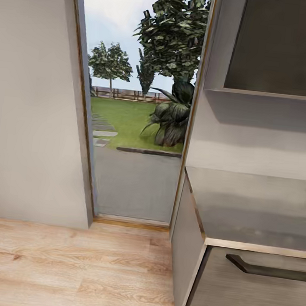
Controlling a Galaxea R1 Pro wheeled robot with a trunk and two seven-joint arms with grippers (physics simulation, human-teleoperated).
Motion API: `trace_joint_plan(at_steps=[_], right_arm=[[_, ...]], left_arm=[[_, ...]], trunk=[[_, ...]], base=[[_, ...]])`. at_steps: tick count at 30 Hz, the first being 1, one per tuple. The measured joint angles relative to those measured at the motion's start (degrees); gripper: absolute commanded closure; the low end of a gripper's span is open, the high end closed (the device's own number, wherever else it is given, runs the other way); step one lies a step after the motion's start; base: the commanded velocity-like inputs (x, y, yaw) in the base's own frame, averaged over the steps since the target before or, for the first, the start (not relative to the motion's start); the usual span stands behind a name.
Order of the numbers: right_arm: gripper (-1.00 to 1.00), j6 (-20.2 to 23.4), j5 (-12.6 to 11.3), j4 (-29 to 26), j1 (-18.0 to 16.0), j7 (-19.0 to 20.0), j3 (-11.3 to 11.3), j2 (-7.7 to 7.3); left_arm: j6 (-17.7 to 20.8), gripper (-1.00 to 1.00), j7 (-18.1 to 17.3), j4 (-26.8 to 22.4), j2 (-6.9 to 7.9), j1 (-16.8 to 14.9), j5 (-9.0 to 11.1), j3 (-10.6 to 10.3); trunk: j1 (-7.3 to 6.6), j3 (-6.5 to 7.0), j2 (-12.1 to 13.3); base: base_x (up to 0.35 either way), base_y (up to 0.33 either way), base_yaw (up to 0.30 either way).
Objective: In the kitchen, take the popcorn bag from the countertop, put it into the microwave, and heat it until the popcorn is cooked so the cooked popcorn ends up inside the bag.
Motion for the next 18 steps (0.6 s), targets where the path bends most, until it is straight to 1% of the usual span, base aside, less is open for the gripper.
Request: trace_joint_plan(at_steps=[1,2,8,13,18], right_arm=[[-1.0,0.0,0.0,0.0,0.0,0.0,0.0,0.0],[-1.0,-0.2,-0.3,0.1,-0.3,0.3,-0.3,0.25],[-1.0,-0.2,-0.5,0.1,-0.4,0.0,-0.3,0.26],[-1.0,-0.2,-1.2,0.1,-0.4,-0.1,-0.7,0.25],[-1.0,-0.3,-1.4,0.1,-0.4,-0.1,-0.9,0.25]], left_arm=[[0.0,-1.0,0.0,0.0,0.0,0.0,0.0,0.0],[-0.3,-1.0,0.0,-0.3,0.32,-0.1,0.0,-0.2],[-0.7,-1.0,0.0,-1.0,0.47,0.0,0.0,-0.2],[-0.7,-1.0,0.0,-1.1,0.53,0.0,0.0,-0.2],[-0.7,-1.0,0.0,-1.1,0.52,0.0,0.0,-0.2]], trunk=[[0.0,0.0,0.0],[0.0,0.03,0.0],[0.0,0.02,0.0],[0.01,0.03,0.0],[0.01,0.03,0.0]], base=[[0.0,0.0,0.0],[0.0,0.0,0.0],[0.0,0.0,-0.017],[0.0,0.0,-0.246],[0.0,0.0,-0.282]])
